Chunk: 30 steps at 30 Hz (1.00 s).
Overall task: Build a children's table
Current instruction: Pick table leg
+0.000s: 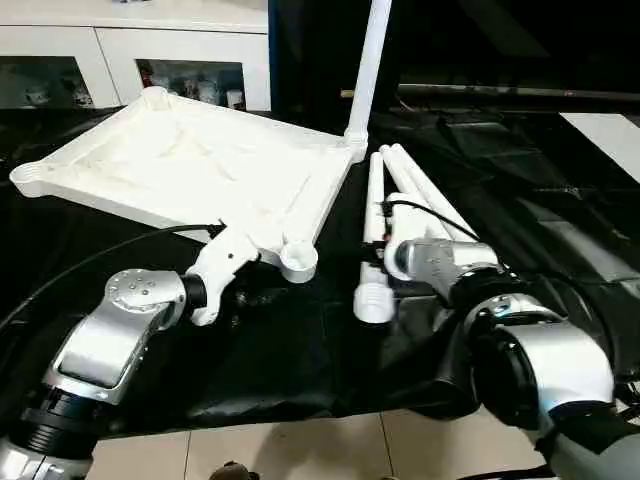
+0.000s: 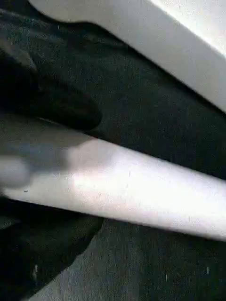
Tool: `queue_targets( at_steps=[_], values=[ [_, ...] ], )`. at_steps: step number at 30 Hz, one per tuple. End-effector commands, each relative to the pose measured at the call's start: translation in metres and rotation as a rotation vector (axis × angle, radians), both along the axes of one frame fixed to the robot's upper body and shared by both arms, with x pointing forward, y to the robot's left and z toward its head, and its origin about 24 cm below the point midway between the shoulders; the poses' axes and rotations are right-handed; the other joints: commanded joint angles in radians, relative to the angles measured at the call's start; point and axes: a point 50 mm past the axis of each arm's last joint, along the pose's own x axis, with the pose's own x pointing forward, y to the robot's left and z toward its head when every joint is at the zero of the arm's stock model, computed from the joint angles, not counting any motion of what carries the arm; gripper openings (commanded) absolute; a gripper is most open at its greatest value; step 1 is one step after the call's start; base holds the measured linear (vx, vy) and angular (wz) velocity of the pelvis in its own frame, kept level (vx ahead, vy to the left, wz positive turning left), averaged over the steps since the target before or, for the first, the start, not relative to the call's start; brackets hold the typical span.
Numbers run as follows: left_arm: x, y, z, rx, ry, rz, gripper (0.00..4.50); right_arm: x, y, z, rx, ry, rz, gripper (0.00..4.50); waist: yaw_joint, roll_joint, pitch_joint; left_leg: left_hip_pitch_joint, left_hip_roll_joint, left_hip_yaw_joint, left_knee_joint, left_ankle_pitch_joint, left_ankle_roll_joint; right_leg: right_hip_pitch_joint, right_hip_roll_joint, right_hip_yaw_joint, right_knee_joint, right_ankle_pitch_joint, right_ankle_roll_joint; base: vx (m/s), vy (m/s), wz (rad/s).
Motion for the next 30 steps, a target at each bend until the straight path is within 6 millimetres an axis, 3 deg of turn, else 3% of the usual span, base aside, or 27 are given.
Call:
queue_targets(
  at_steps=[1,4,5,6,9,10,11,15,16,17,19,20,21,23,25,26,27,28,30],
  values=[
    [0.010,-0.004,0.006,0.043,-0.113,0.050,3.06,0.000,-0.006,0.000,-0.006,0.010,-0.021,2.41,0.000,0.014,-0.069,0.026,0.018,-0.013,-0.073,-0.304,-0.079,0.041,-0.045,0.037,-0.065,-0.266,-0.162,0.000,0.000,0.00],
    [0.018,-0.001,0.003,0.056,-0.182,0.155,3.14,0.002,-0.010,0.003,0.020,-0.004,-0.041,2.25,0.001,0.005,-0.071,0.024,0.018,-0.013,-0.072,-0.296,-0.076,0.042,-0.046,0.037,-0.067,-0.286,-0.138,0.000,0.000,0.00],
    [0.018,-0.001,0.003,0.054,-0.191,0.163,3.22,0.002,-0.011,0.003,0.024,-0.005,-0.046,2.20,0.001,0.005,-0.070,0.024,0.018,-0.013,-0.072,-0.296,-0.075,0.041,-0.047,0.037,-0.068,-0.290,-0.138,0.000,0.000,0.00],
    [0.019,-0.001,0.003,0.051,-0.199,0.170,3.37,0.003,-0.012,0.004,0.028,-0.006,-0.050,2.16,0.000,-0.002,-0.072,0.019,0.018,-0.014,-0.071,-0.278,-0.071,0.046,-0.048,0.036,-0.064,-0.286,-0.138,0.000,0.000,0.00],
    [0.022,-0.001,0.004,-0.010,-0.214,0.253,3.59,0.005,-0.020,0.011,0.060,-0.019,-0.078,2.01,0.000,-0.002,-0.072,0.021,0.017,-0.010,-0.067,-0.257,-0.066,0.042,-0.045,0.036,-0.062,-0.246,-0.150,0.000,0.000,0.00],
    [0.024,0.000,0.005,-0.030,-0.219,0.298,3.68,0.006,-0.023,0.013,0.070,-0.025,-0.086,1.96,-0.001,-0.010,-0.072,0.017,0.016,-0.009,-0.066,-0.248,-0.058,0.045,-0.044,0.036,-0.062,-0.239,-0.153,0.000,0.000,0.00],
    [0.026,0.000,0.006,-0.044,-0.225,0.308,3.96,0.006,-0.024,0.014,0.079,-0.029,-0.090,1.89,0.002,-0.009,-0.072,0.018,0.016,-0.010,-0.066,-0.246,-0.053,0.044,-0.045,0.035,-0.062,-0.246,-0.152,0.000,0.000,0.00],
    [0.030,-0.002,0.008,-0.081,-0.233,0.376,4.06,0.008,-0.029,0.019,0.114,-0.052,-0.105,1.85,0.006,-0.009,-0.072,0.020,0.016,-0.009,-0.065,-0.245,-0.047,0.042,-0.044,0.035,-0.064,-0.249,-0.148,0.000,0.000,0.00],
    [0.031,-0.003,0.008,-0.097,-0.223,0.392,4.28,0.008,-0.030,0.020,0.119,-0.061,-0.113,1.84,0.006,-0.006,-0.072,0.021,0.018,-0.009,-0.066,-0.244,-0.049,0.041,-0.044,0.035,-0.064,-0.238,-0.151,0.000,0.000,0.00],
    [0.031,-0.008,0.010,-0.148,-0.193,0.376,4.36,0.009,-0.033,0.023,0.138,-0.095,-0.129,1.84,0.008,0.004,-0.073,0.023,0.018,-0.010,-0.065,-0.245,-0.053,0.040,-0.045,0.035,-0.062,-0.232,-0.155,0.000,0.000,0.00],
    [0.033,-0.020,0.021,-0.320,-0.146,0.372,4.47,0.008,-0.042,0.030,0.196,-0.157,-0.176,1.84,0.011,0.001,-0.074,0.025,0.016,-0.007,-0.063,-0.245,-0.055,0.040,-0.041,0.036,-0.063,-0.203,-0.164,0.000,0.000,0.00],
    [0.036,-0.022,0.023,-0.355,-0.141,0.393,4.47,0.007,-0.044,0.030,0.212,-0.168,-0.189,1.83,0.011,0.017,-0.073,0.025,0.014,-0.008,-0.062,-0.242,-0.060,0.041,-0.039,0.036,-0.059,-0.186,-0.167,0.000,0.000,0.00],
    [0.037,-0.023,0.024,-0.370,-0.134,0.397,4.49,0.007,-0.044,0.031,0.213,-0.177,-0.192,1.82,0.013,0.010,-0.072,0.026,0.014,-0.005,-0.063,-0.247,-0.057,0.041,-0.037,0.036,-0.065,-0.178,-0.164,0.000,0.000,0.00],
    [0.042,-0.032,0.030,-0.493,-0.070,0.409,4.50,0.003,-0.048,0.035,0.235,-0.284,-0.201,1.82,0.019,0.012,-0.075,0.023,0.013,-0.010,-0.064,-0.254,-0.060,0.047,-0.040,0.034,-0.065,-0.192,-0.161,0.000,0.000,0.00],
    [0.044,-0.043,0.038,-0.591,-0.043,0.354,4.50,-0.002,-0.049,0.040,0.287,-0.386,-0.198,1.82,0.023,0.010,-0.073,0.025,0.011,-0.006,-0.063,-0.270,-0.053,0.043,-0.043,0.035,-0.075,-0.218,-0.146,0.000,0.000,0.00],
    [0.044,-0.048,0.042,-0.627,-0.029,0.324,4.50,-0.004,-0.048,0.041,0.313,-0.419,-0.189,1.82,0.021,0.006,-0.074,0.020,0.010,-0.009,-0.064,-0.260,-0.048,0.051,-0.041,0.034,-0.073,-0.221,-0.141,0.000,0.000,0.00],
    [0.042,-0.057,0.050,-0.709,0.003,0.248,4.50,-0.010,-0.047,0.045,0.367,-0.475,-0.180,1.82,0.023,0.011,-0.076,0.023,0.012,-0.010,-0.064,-0.259,-0.045,0.048,-0.042,0.034,-0.073,-0.218,-0.144,0.000,0.000,0.00],
    [0.040,-0.063,0.056,-0.762,0.026,0.195,4.50,-0.014,-0.047,0.047,0.401,-0.509,-0.174,1.82,0.023,0.007,-0.076,0.019,0.012,-0.010,-0.064,-0.248,-0.038,0.050,-0.043,0.034,-0.072,-0.209,-0.148,0.000,0.000,0.00],
    [0.036,-0.076,0.069,-0.858,0.101,0.072,4.50,-0.029,-0.043,0.053,0.469,-0.628,-0.089,1.82,0.024,0.009,-0.076,0.020,0.013,-0.007,-0.063,-0.236,-0.027,0.049,-0.040,0.034,-0.071,-0.181,-0.161,0.000,0.000,0.00]
  ],
)
